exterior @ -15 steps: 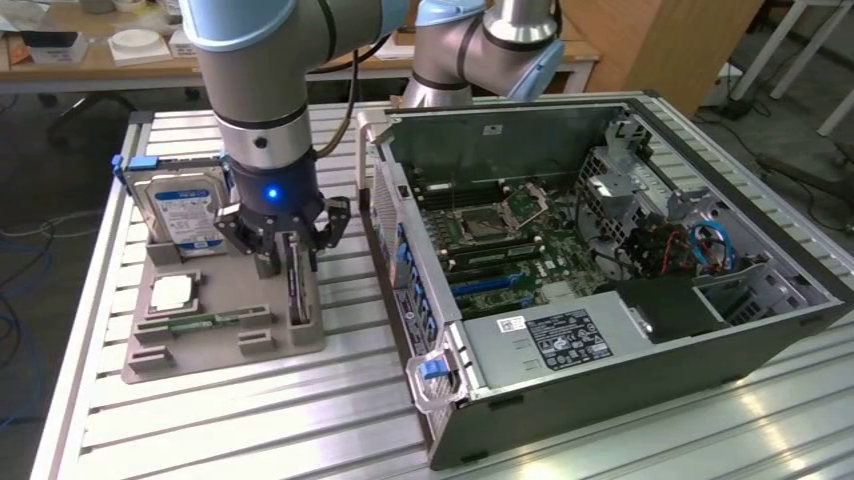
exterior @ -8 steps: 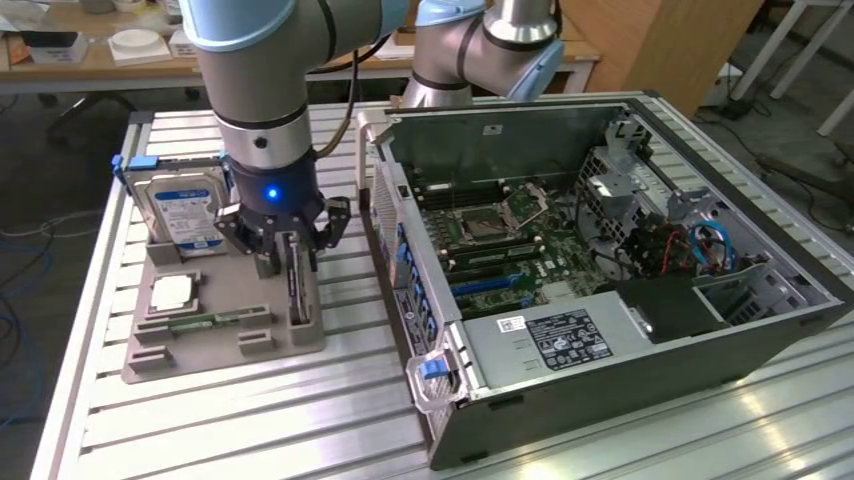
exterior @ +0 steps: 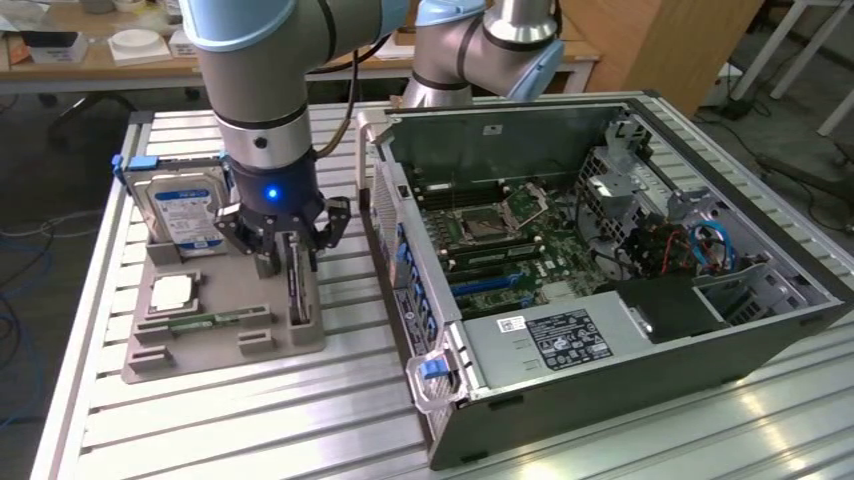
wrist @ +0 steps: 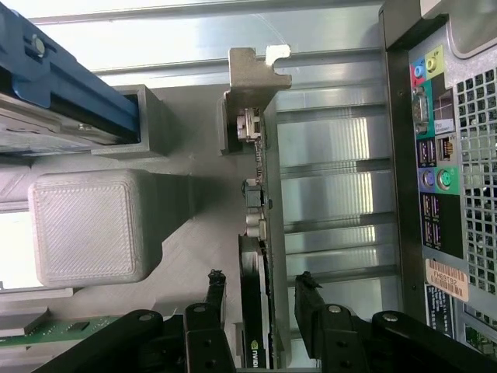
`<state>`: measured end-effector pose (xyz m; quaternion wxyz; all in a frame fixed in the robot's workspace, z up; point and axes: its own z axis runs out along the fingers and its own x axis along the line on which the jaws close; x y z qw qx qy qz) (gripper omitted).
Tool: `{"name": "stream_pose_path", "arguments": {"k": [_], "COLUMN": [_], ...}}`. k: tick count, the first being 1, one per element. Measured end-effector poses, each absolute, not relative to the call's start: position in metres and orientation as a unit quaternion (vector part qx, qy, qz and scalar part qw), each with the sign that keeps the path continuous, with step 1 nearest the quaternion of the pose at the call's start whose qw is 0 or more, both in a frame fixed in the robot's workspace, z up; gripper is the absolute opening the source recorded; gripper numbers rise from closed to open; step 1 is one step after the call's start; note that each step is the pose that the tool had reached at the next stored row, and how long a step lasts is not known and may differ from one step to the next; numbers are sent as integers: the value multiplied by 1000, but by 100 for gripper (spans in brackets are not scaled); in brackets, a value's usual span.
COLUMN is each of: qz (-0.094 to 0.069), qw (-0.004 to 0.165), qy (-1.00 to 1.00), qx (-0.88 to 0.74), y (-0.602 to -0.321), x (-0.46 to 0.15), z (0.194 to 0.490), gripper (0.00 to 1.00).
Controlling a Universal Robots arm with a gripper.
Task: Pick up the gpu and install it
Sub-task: 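Pick up the gpu and move the gpu toward the slot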
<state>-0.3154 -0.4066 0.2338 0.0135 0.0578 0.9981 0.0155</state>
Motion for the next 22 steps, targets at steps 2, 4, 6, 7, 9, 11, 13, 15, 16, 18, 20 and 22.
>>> {"name": "stream_pose_path", "arguments": {"k": [2,4,6,7,9,11,13,15,16,18,20,22], "qz": [16,16,16,16,16,16,16,15,15,16,16,16], "qw": [13,13,13,13,13,13,13,13,13,13,13,13], "qy": [998,998,998,998,998,998,998,998,998,998,998,998], "qx": [58,58,58,58,58,58,58,58,58,58,58,58], "y": [-407,-407,-407,-407,-407,-407,-407,-407,-407,-407,-407,-407], "x": [-315,-315,-315,-315,-315,-315,-315,-315,-315,-315,-315,-315], "z": [234,234,234,234,234,234,234,234,234,234,234,234], "gripper": [50,56,56,56,55,48,42,31,31,27,27,27]}}
